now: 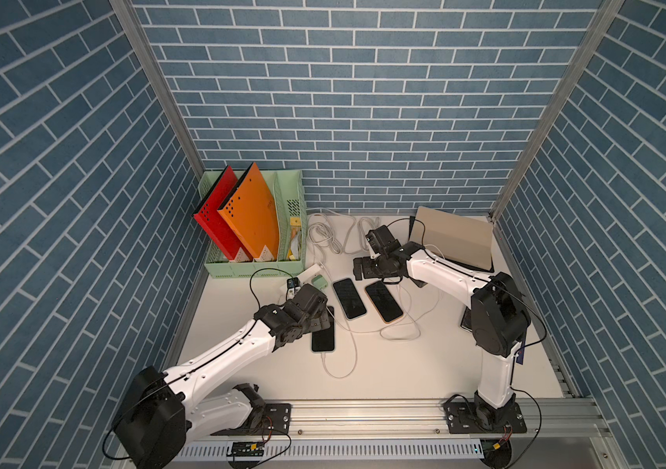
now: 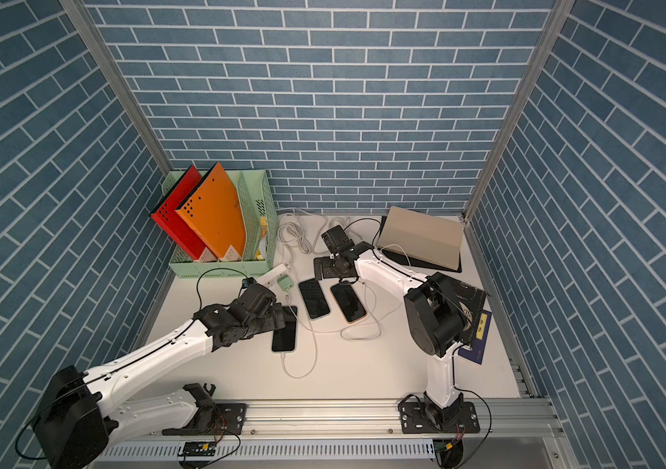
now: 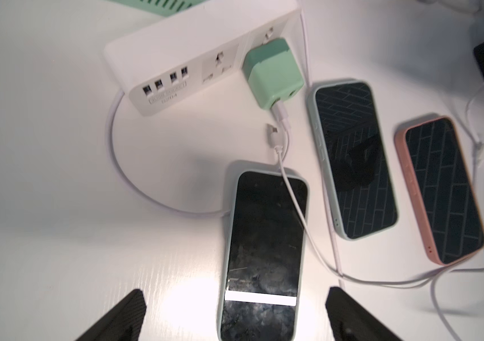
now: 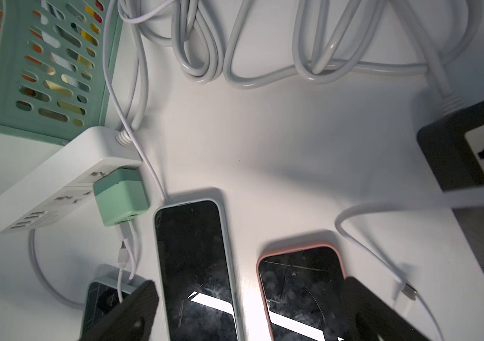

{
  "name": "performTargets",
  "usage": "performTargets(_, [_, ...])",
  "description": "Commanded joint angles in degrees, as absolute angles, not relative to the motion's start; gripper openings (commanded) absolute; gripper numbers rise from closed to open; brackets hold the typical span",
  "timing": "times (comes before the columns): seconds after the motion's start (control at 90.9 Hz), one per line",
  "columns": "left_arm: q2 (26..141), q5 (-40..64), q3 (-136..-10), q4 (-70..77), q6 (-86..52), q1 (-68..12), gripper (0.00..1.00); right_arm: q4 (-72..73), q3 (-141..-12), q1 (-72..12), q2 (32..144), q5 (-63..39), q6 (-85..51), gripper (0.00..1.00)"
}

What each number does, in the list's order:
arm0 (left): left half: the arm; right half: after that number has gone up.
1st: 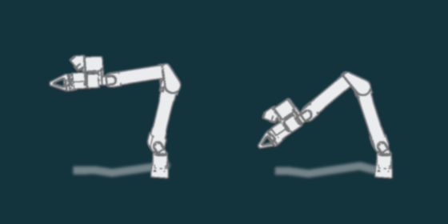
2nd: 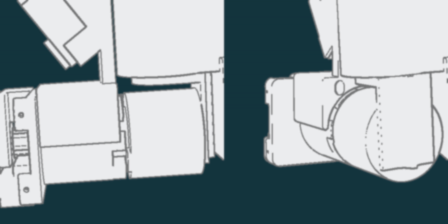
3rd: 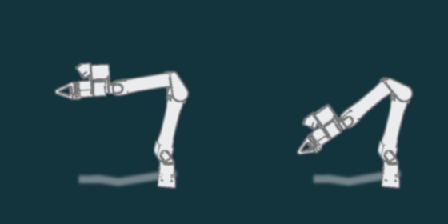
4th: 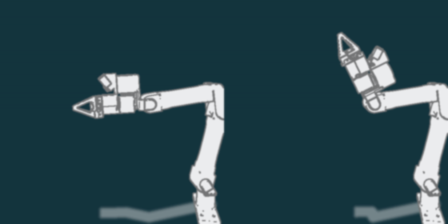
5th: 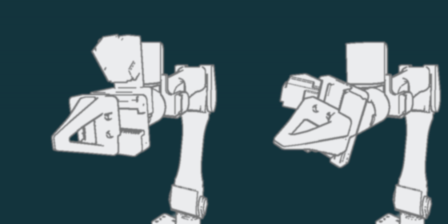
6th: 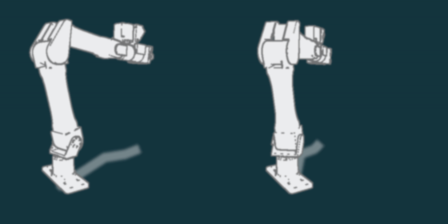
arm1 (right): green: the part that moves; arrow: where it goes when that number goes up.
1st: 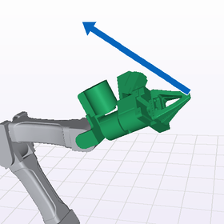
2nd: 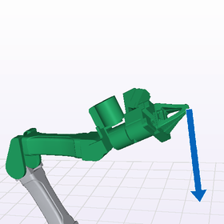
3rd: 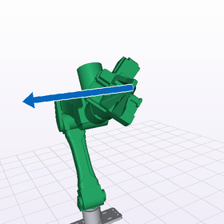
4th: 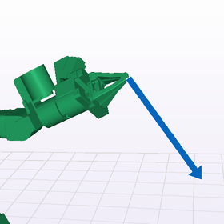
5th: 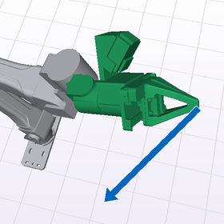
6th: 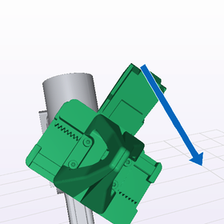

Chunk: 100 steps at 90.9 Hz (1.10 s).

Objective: Unplug the charging cable from the phone
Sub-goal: Place the phone at the center of the board, then pick up the phone at the center of the board.

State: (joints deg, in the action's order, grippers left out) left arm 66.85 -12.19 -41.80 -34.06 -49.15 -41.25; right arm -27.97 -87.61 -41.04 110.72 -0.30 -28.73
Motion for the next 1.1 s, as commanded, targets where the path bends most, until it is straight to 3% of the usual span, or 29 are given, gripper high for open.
performTargets(0.0, [69.35,-11.85,-40.78,-33.65,-51.3,-44.38,1.0,-26.58,-86.75,-40.92,108.72,-0.77,-29.35,0.99])
performTargets(0.517, [83.5,-11.17,-44.46,-29.09,-45.12,-48.78,1.0,-24.38,-83.3,-40.65,107.42,-1.71,-29.52,0.99])
performTargets(1.089, [90.14,-13.45,-46.68,-29.79,-43.77,-49.57,1.0,-23.21,-81.27,-40.24,106.3,-2.19,-29.27,1.0])
